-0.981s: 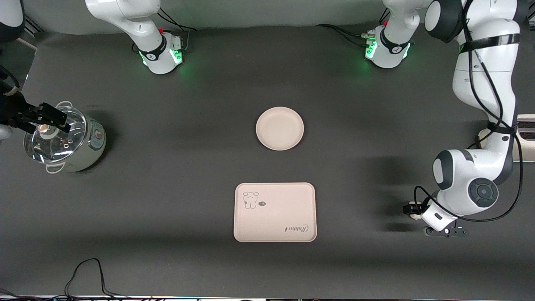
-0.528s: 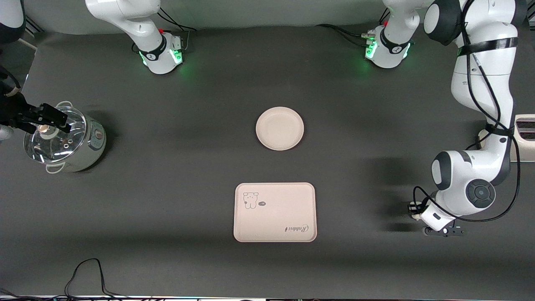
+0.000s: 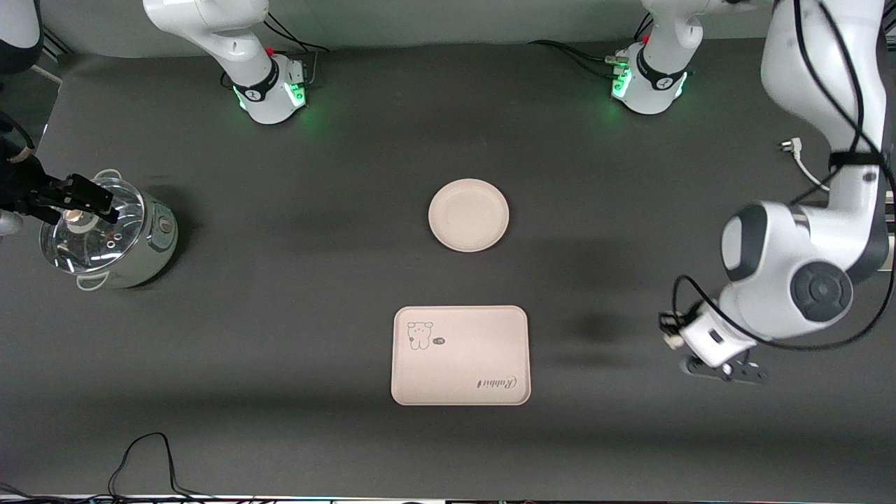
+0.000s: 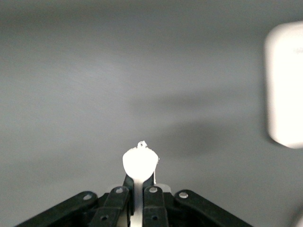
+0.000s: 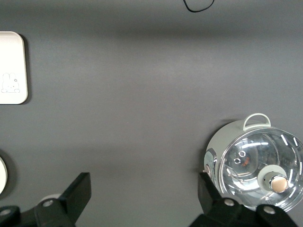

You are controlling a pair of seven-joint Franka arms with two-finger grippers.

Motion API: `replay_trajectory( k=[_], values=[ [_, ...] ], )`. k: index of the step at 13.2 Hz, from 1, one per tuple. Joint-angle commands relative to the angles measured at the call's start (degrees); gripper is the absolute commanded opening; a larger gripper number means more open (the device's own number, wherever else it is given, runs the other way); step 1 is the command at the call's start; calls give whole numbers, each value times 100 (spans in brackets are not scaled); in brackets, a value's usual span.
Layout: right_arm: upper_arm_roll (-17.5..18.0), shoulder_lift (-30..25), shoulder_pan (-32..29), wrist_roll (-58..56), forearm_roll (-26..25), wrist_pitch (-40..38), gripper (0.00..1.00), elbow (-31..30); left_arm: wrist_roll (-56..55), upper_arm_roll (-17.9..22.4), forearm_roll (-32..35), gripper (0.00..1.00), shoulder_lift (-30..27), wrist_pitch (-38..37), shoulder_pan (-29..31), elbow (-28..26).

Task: Place bun in plate and plate on tray
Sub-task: 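Carry the bun with the left gripper over the white plate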

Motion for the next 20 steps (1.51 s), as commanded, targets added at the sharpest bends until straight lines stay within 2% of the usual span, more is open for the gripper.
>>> replay_trajectory(
  k=[1,3,5,7,9,11,14,18,19,20],
  values=[
    [13,-23,-39,-136,-76,44,100,-18,-858,-442,-186,0,-624,-267,-433,-501],
    [-5,-23,-39,-136,-76,35,100,-27,-1912,-1110,-152,0,-749,12,-627,-773],
    [-5,-32,-39,-136,-76,35,100,-27,-2888,-1515,-55,0,-732,783,-951,-1220],
    [-5,-32,-48,-145,-76,35,100,-44,-3453,-1587,216,0,-600,1627,-1346,-1721],
    [-5,-49,-57,-145,-76,35,100,-44,-4015,-1587,488,0,-416,2139,-1768,-2039],
    [-5,-32,-57,-145,-76,35,100,-44,-4787,-1587,1041,0,-100,2316,-2138,-2066],
    [-13,-32,-74,-145,-76,35,100,-44,-5756,-1622,1745,0,375,2711,-2394,-2119],
    [-40,-23,-74,-145,-67,35,100,-71,-5925,-1614,1870,0,621,2966,-2447,-2181],
    [-40,-23,-74,-145,-67,35,100,-71,-5986,-1614,1931,5,709,3115,-2447,-2189],
    [-49,-23,-74,-163,-67,35,100,-71,-6134,-1614,2175,24,762,3195,-2447,-2181]
  ],
)
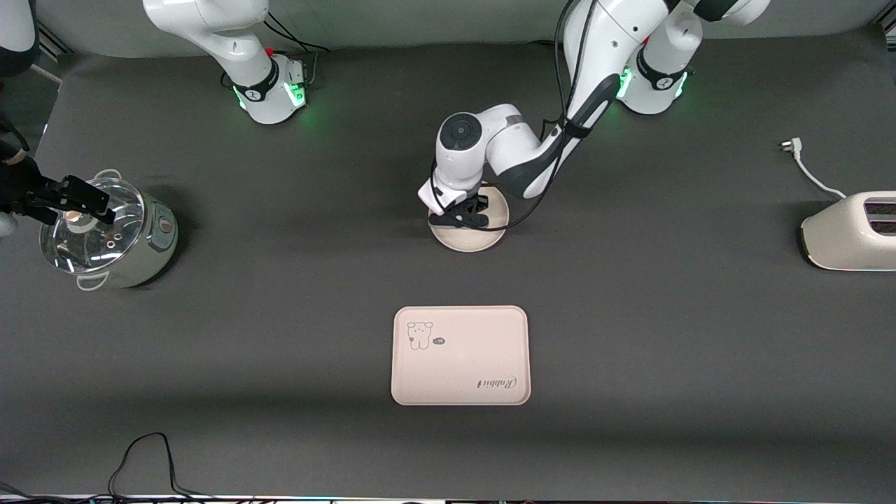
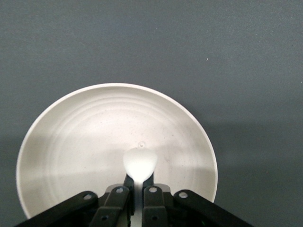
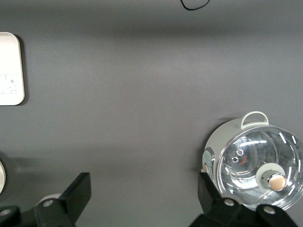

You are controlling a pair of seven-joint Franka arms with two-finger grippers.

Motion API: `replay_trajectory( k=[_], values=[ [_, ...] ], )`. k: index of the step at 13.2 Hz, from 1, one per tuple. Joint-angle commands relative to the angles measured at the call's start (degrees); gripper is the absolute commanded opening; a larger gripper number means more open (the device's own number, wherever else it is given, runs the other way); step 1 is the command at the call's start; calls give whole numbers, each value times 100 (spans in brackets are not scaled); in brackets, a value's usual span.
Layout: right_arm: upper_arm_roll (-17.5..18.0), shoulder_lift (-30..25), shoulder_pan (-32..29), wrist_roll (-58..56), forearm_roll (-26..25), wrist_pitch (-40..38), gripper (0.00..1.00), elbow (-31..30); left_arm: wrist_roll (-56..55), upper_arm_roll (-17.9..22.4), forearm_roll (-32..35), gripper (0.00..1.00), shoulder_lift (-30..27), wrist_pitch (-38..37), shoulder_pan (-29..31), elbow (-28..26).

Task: Place bun in plate and plate on tray
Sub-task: 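Carry the bun with the left gripper over the white plate, then lower the bun onto the plate and open the left gripper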

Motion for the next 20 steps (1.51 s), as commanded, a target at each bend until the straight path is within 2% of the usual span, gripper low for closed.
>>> replay_trajectory(
  k=[1,2,3,4,6,20],
  values=[
    [24,-47,-68,-159,-67,35,100,-64,-592,33,637,37,120,223,-45,-31],
    [24,-47,-68,-159,-67,35,100,-64,-760,33,831,48,173,224,-45,-31],
    [24,-47,-68,-159,-67,35,100,-64,-779,33,850,52,191,206,-36,-40],
    [24,-39,-59,-159,-67,35,100,-64,-779,33,842,64,191,197,-36,-40],
    [24,-56,-59,-159,-67,35,100,-99,-805,33,842,98,173,145,-18,-31],
    [24,-74,-42,-159,-50,0,100,-108,-665,42,842,100,164,109,87,101]
  ],
)
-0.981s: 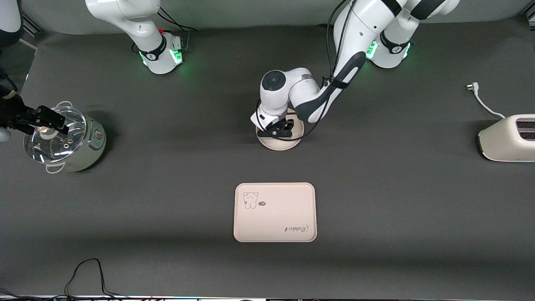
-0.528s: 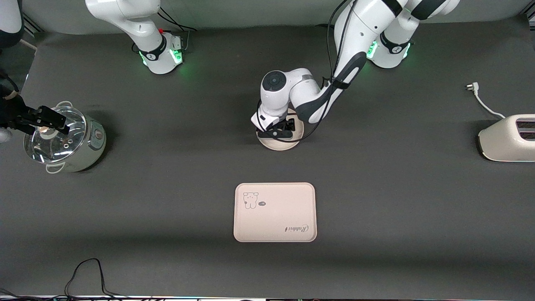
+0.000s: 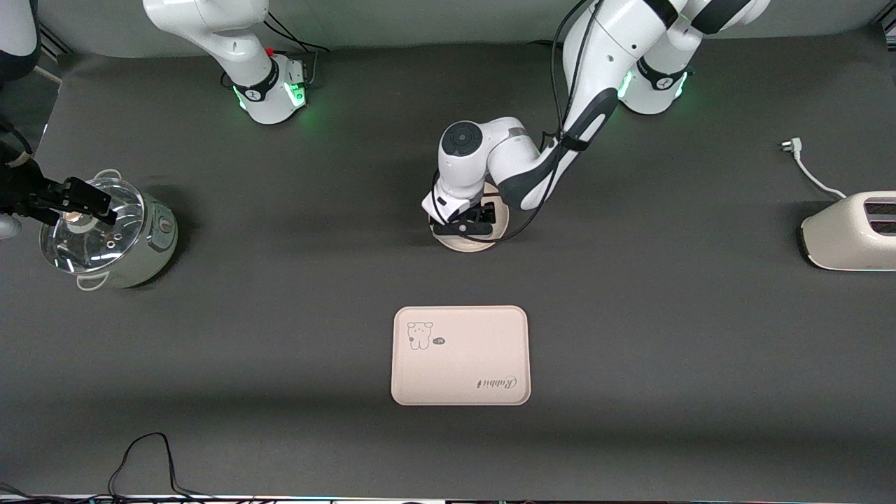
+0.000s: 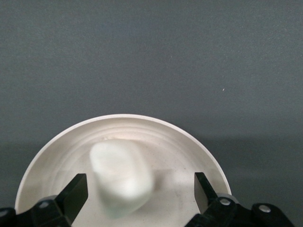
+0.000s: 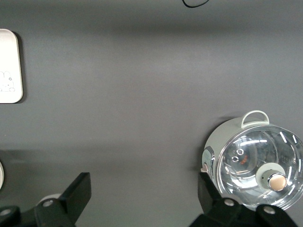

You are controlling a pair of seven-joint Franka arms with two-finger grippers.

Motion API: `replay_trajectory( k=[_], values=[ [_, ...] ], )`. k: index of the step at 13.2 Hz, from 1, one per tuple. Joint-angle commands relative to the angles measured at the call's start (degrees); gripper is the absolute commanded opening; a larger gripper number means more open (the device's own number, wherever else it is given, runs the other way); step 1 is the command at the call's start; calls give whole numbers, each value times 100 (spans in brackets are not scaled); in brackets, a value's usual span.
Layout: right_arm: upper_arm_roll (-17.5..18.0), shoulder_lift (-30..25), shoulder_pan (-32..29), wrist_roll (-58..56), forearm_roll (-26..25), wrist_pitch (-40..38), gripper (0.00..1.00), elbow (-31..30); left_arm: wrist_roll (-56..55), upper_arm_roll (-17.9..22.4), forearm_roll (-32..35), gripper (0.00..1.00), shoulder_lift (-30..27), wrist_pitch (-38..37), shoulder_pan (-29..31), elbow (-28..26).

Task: Place bun in plate and plate on tray
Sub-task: 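Lower the bun onto the plate and open the left gripper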

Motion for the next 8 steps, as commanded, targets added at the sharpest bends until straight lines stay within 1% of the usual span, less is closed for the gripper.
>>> replay_trajectory(
  k=[1,3,5,6,8],
  values=[
    [26,-86,-35,-120,-50,-6,100,-74,-32,26,94,100,-58,-12,-15,9],
    [26,-86,-35,-120,-41,-6,100,-74,151,52,24,100,-145,-29,-6,9],
    [26,-94,-35,-120,-32,-15,100,-100,711,70,-255,100,-408,-91,230,9],
    [26,-94,-35,-120,-23,-6,100,-100,1202,87,-579,100,-583,-300,379,35],
    [26,-103,-18,-120,-15,-15,100,-109,2448,349,-1326,100,-1057,-940,634,201]
  ],
)
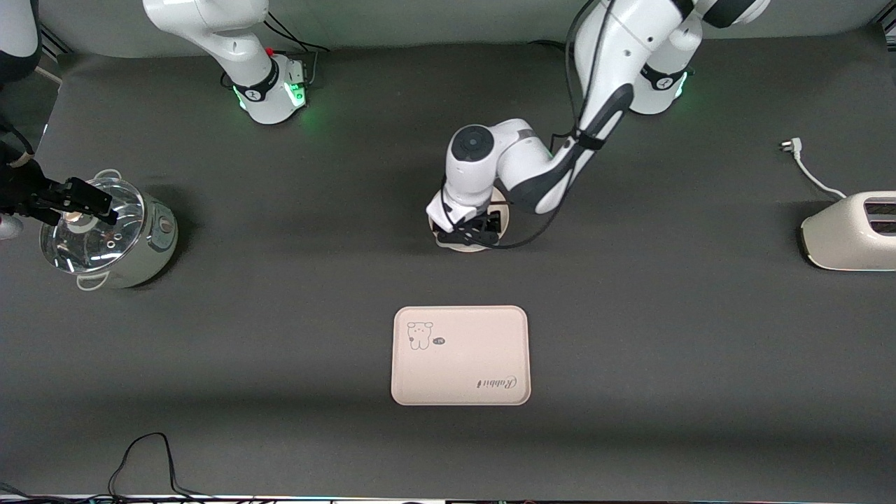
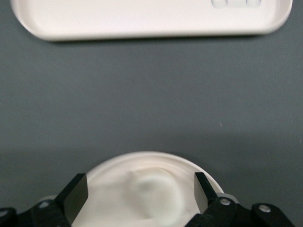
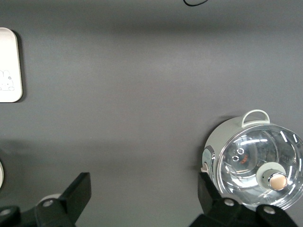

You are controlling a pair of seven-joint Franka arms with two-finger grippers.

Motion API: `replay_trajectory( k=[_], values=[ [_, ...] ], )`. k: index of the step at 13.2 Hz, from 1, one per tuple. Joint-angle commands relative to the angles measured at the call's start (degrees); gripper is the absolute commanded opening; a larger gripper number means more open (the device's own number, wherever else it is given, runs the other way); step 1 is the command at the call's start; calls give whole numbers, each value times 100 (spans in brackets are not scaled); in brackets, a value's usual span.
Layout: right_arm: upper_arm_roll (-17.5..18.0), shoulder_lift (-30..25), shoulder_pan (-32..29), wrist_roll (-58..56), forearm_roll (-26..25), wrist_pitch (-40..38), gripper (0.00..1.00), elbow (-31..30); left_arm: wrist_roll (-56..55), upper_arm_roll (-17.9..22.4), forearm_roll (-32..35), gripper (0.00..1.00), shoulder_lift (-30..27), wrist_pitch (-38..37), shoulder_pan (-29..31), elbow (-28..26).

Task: Place bun in plate and plate on tray
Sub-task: 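Withdraw the left gripper while the right gripper reaches the plate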

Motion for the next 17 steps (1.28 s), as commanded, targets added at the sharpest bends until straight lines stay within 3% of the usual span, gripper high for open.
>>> replay_trajectory(
  k=[1,3,5,8,10,14,17],
  values=[
    [35,-111,-9,-110,3,-20,100,-85,1698,375,-968,100,-866,-913,386,84],
    [44,-190,183,-41,55,-37,100,-155,2781,692,-1497,100,-1385,-1423,755,155],
    [52,-295,394,-22,519,-29,100,-312,3005,894,-1543,100,-1860,-1784,1159,155],
    [61,-278,1227,529,592,199,100,-436,3119,1123,-1507,100,-2563,-2608,1906,356],
    [70,-243,1869,1247,592,489,100,-541,4037,1333,-1429,100,-2871,-3251,2223,577],
    [96,-24,3074,2962,583,876,100,-533,5436,2115,-1411,100,-3355,-3754,2435,551],
    [114,195,3785,3938,566,1192,100,-489,5826,2318,-1455,100,-3479,-3912,2462,551]
  ],
)
